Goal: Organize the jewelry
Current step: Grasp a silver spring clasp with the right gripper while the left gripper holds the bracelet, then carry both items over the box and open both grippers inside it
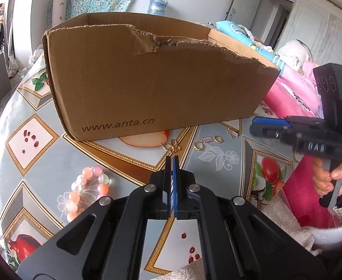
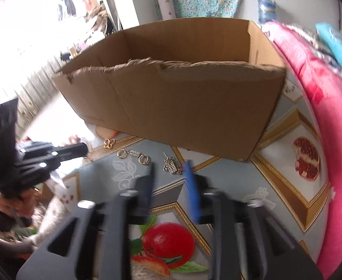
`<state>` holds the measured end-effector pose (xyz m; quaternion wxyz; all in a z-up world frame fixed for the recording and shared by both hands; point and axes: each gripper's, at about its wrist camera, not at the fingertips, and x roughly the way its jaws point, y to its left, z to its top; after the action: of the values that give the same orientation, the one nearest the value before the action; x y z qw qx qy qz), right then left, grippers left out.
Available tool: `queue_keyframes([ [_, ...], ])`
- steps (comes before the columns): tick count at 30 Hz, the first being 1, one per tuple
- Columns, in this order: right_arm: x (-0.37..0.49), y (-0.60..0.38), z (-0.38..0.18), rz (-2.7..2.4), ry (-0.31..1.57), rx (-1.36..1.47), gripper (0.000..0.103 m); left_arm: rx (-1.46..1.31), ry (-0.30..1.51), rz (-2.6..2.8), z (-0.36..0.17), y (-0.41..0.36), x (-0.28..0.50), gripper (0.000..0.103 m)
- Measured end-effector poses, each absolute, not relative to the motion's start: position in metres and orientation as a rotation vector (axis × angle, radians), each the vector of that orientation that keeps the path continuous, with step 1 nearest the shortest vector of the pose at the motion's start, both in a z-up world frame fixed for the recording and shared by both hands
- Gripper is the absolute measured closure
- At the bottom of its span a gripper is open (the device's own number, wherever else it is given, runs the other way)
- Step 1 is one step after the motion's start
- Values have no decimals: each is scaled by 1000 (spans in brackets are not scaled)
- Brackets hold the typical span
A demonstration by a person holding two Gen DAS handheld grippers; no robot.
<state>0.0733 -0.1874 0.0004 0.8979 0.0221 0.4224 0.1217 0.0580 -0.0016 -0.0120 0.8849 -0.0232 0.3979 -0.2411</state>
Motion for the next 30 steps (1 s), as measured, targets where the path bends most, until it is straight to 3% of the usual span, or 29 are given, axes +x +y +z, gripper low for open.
queue_keyframes([
  [6,90,-167,-7,250,897,-79,69,-51,832,-500,-13,-1,59,103],
  [8,96,-164,-9,259,916,-97,81,-54,832,-499,-13,-1,60,103],
  [15,103,-159,-12,280,958,-144,98,-59,839,-497,-15,-1,62,103],
  [30,74,-221,38,371,862,310,100,-63,828,-494,-14,-1,60,103],
])
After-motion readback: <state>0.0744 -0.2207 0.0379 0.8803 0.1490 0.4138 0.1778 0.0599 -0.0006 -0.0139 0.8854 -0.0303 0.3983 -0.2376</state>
